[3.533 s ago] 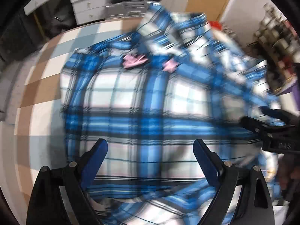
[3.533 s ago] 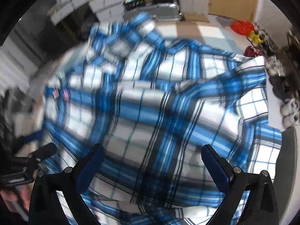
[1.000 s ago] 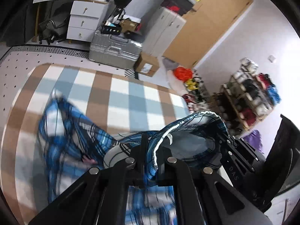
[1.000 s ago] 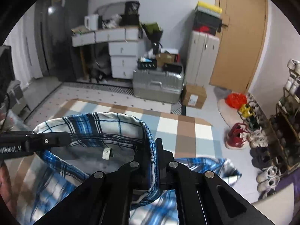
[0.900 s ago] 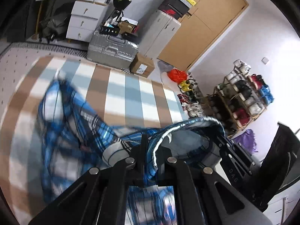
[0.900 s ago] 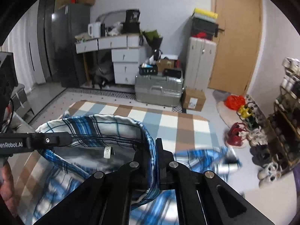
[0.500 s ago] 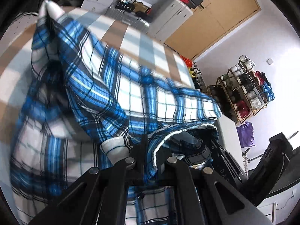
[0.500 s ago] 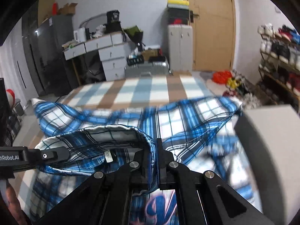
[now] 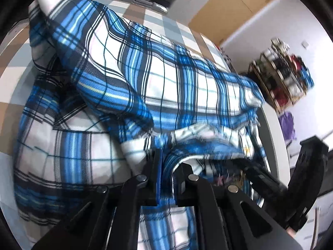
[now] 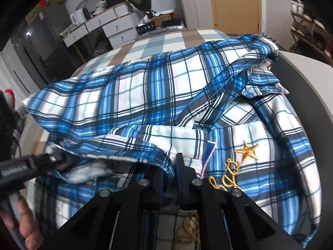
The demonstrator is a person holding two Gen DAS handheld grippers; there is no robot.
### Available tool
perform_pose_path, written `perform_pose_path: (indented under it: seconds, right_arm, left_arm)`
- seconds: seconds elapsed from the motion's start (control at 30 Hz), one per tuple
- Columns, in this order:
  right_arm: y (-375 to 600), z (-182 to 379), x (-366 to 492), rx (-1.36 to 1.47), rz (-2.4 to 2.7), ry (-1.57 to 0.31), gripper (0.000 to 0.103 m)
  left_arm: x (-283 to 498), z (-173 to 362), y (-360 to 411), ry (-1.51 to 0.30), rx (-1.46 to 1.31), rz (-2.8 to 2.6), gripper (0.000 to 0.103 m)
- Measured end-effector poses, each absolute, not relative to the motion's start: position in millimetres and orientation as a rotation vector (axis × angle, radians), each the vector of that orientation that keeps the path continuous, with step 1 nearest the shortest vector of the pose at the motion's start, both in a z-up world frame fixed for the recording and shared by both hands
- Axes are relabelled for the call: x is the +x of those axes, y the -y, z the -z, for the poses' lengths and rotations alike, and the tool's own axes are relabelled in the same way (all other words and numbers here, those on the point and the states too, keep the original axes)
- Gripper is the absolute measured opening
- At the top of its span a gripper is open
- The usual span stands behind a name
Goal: Fold large clothes
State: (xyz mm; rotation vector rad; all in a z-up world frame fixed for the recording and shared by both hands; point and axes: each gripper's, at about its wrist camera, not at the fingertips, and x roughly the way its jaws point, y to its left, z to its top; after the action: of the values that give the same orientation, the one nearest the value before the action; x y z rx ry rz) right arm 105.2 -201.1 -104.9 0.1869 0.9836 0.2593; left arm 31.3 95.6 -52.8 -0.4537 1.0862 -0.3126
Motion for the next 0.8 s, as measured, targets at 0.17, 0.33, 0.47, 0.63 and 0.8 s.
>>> perform_pose_path:
  seconds: [0.17,0.33,0.47,0.63,0.8]
  right_arm:
    - [222.3,88.2,92.2,0.306,-0.290,-0.916,0.099]
    - [242.0,57.0,73.1,0.441,-0.345,-0.725,0.099]
    - [237.7,42.5,85.7,0.473,-0.410,-0.592,0.099]
    - [216.4,76.5,135.8,0.535,-0.488,-0.751,0.099]
    - [198.2,116.2,151.1,0.387,-0.435,-0.968,0.097]
  left_arm:
    - [20.5,34.8,-99.7,-1.113,-0.341,0.361,0.022]
    - [10.9,1.0,-108.7,-1.028,-0.319,0.506,0.023]
    - [37.6,-26.9,-112.0,-0.997,-0.317,0.521,0.023]
    - [85.1,-28.9,-133.8,-0.986,-0.388,0.477,0.023]
    - [102.0,10.7,-151.0,-1.031,-0.415,0.354,0.023]
